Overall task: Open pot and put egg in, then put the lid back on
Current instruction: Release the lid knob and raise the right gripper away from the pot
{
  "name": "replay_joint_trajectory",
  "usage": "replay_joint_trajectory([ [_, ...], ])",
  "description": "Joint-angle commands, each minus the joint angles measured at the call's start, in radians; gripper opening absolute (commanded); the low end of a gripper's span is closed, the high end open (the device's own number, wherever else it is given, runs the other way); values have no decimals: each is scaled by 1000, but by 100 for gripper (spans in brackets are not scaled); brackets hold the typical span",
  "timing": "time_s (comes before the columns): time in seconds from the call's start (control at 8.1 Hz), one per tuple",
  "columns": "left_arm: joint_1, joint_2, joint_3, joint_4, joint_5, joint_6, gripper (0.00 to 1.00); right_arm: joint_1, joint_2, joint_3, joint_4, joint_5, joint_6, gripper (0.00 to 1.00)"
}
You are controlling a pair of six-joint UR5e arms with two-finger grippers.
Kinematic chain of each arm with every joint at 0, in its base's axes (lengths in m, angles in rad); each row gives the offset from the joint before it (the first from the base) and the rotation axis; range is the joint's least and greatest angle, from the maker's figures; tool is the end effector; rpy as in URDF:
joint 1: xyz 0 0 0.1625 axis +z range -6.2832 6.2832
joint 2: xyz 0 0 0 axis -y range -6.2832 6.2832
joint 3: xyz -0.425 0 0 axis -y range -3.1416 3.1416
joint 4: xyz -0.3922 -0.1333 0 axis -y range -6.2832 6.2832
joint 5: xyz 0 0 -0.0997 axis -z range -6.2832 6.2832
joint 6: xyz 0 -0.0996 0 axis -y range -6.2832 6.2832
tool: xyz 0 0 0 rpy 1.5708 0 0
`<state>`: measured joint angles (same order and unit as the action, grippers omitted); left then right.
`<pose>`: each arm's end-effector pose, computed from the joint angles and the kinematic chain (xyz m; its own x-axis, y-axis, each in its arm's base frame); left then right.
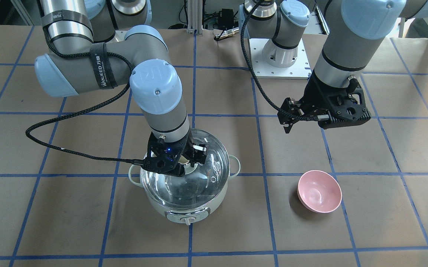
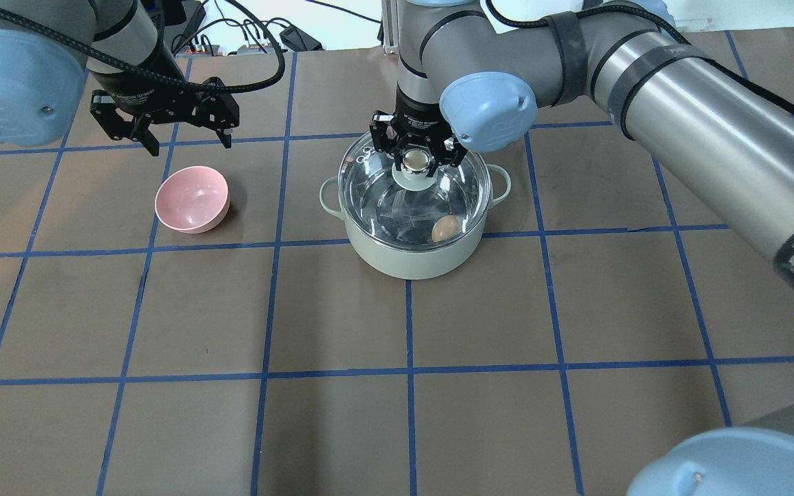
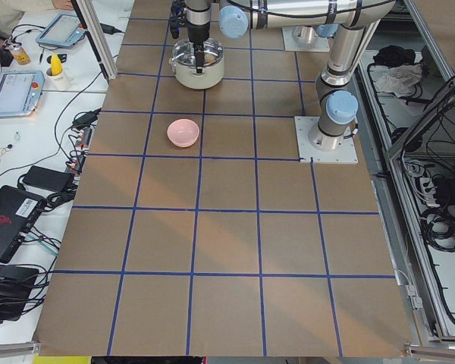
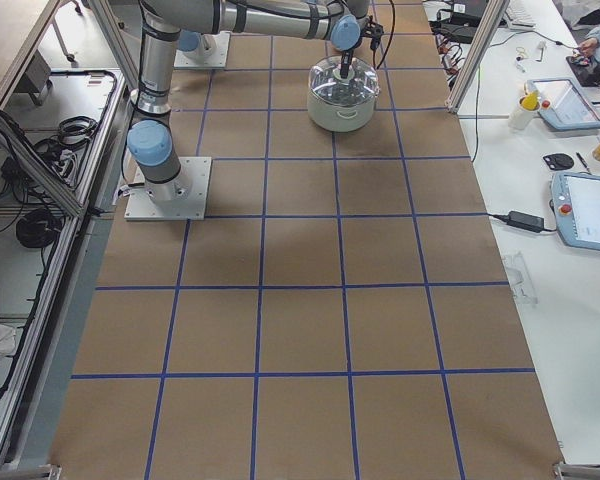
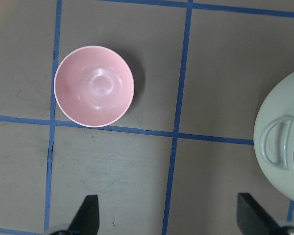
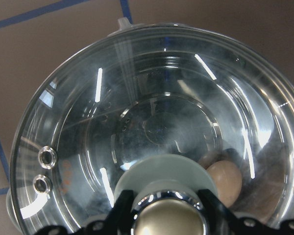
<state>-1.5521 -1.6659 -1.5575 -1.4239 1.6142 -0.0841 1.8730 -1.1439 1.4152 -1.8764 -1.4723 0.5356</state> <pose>-0.1189 -0.5395 0.4607 -0.9937 -0.1052 -0.0377 -0.1025 0.9924 -0.0685 0.3321 -0.5845 0.3486 -0.9680 0.2295 -0.1020 0.2286 0.9733 0.0207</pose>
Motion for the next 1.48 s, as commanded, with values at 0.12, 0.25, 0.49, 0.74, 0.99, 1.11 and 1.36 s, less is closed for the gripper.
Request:
replay_joint_trajectory([
  [0.12,-5,0,-6,0,-2,7,100,0,-3,2,-10,-6,-9,21],
  [0.25,-8,-12,-6,-1,-7,26,100,0,-2,7,-12,-6,-9,75],
  [0.49,-11,18,-6,-18,-27,162,100,-2,-2,8,-13,-8,-6,83],
  [0.74,-11,23,-6,-18,-31,165,100,-12,-52,1,-44,-61,-66,98],
  [0.99,-11,26,-7,-18,-33,165,100,-82,-149,2,27,-176,-306,100],
  [1.11,-13,28,-7,-18,-33,165,100,-160,-205,2,66,-172,-444,100],
  [1.36,-13,25,-9,-18,-31,165,100,-315,-302,7,175,-178,-662,100],
])
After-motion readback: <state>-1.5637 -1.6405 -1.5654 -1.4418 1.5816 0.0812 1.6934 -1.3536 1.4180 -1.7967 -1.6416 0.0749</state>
